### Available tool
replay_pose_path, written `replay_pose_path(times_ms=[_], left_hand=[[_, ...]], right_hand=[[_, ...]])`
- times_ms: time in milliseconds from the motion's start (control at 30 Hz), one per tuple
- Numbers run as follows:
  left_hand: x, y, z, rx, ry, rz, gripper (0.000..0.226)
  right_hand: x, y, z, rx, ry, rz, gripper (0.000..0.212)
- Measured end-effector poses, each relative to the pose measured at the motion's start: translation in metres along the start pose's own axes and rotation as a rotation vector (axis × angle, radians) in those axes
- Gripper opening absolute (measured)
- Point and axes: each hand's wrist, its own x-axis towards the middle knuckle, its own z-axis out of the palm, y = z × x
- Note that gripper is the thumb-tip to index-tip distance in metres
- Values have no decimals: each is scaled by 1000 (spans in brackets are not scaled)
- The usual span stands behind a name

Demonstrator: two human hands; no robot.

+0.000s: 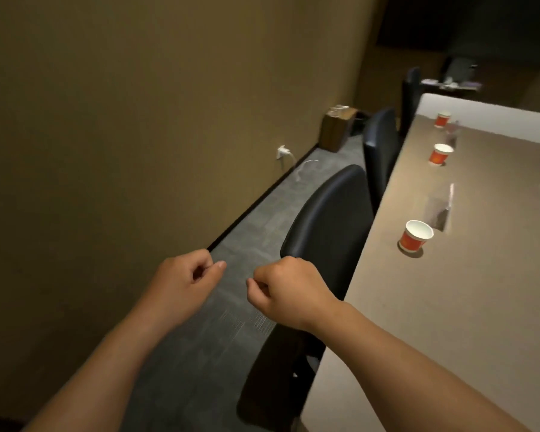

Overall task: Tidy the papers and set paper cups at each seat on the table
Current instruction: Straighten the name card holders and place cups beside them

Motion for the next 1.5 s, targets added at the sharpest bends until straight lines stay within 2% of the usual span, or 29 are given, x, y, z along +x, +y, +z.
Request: replay_pose_path(times_ms=[200,367,533,733,900,1067,1200,1400,1500], left_hand=[[129,-35,-40,-34,-235,228,40],[218,-40,-23,-83,-321,397,41],[322,-47,20,-96,-427,525,37],[459,-36,63,-32,-489,580,37],[569,-1,111,7,-529,641,35],[638,44,200,-6,-756,785,33],[691,102,280,-52,-929,984,26],[728,182,358,-98,-1121,1265,23],[719,220,397,-140,-1231,1367,20]], right_hand=[[94,-9,-6,-56,148,262,42],[148,17,-5,-91,244,427,44],[210,84,3,-140,307,545,40],[290,194,-11,-116,257,626,39],[315,288,-31,-138,326,831,42],[300,364,-38,-121,277,1098,42],[288,418,-49,-157,340,1369,47],[285,451,-73,-172,380,1684,47],[270,458,-74,-174,397,1856,47]])
